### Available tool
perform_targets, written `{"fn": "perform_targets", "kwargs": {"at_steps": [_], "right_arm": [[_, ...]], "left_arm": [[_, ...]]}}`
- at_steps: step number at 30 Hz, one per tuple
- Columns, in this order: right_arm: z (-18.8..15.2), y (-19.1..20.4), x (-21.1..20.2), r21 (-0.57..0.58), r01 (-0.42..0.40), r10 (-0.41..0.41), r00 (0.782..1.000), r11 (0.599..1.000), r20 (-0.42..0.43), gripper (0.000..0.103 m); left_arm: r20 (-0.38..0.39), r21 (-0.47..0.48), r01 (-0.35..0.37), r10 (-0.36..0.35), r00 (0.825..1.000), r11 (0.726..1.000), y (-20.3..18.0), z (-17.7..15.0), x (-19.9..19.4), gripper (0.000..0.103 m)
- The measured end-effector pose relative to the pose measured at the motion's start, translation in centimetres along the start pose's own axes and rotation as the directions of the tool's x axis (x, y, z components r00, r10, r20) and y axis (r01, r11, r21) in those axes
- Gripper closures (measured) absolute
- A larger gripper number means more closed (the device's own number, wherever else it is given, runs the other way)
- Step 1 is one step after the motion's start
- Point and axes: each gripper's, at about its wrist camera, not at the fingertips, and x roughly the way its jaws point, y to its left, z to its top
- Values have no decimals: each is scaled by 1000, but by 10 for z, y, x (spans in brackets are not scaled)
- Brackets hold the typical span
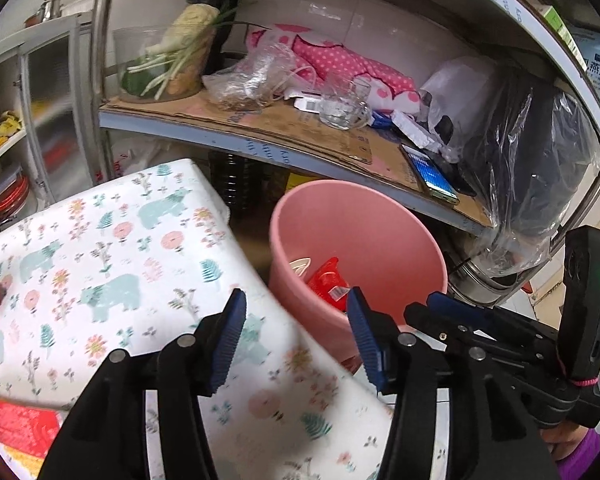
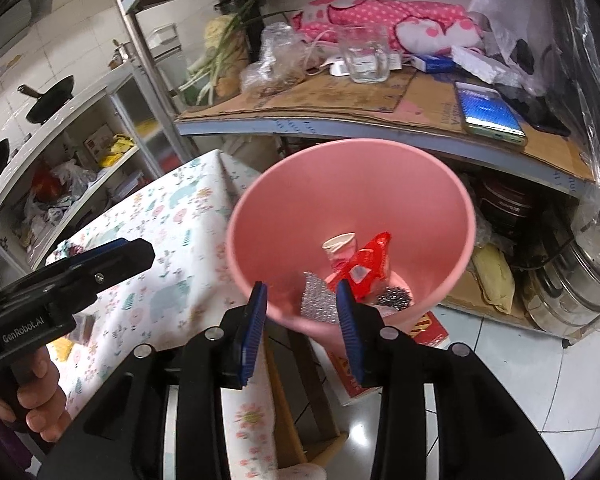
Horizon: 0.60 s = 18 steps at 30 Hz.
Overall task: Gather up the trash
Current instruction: 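Move both tools back over the table toward the yellow sponge and red box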
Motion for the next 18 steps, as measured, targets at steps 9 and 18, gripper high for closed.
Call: {"fn": "perform_targets", "kwargs": {"at_steps": [9,18], "right_arm": [[-7,27,-7,-38,-28,27,1000,999,-9,66],[-13,51,-12,-77,-45,43,999,996,-19,66]], "left_arm": [[27,-44,-31,32,999,999,29,-14,-34,44],[41,-95,-56,60,997,994,49,-26,-55,43]]}}
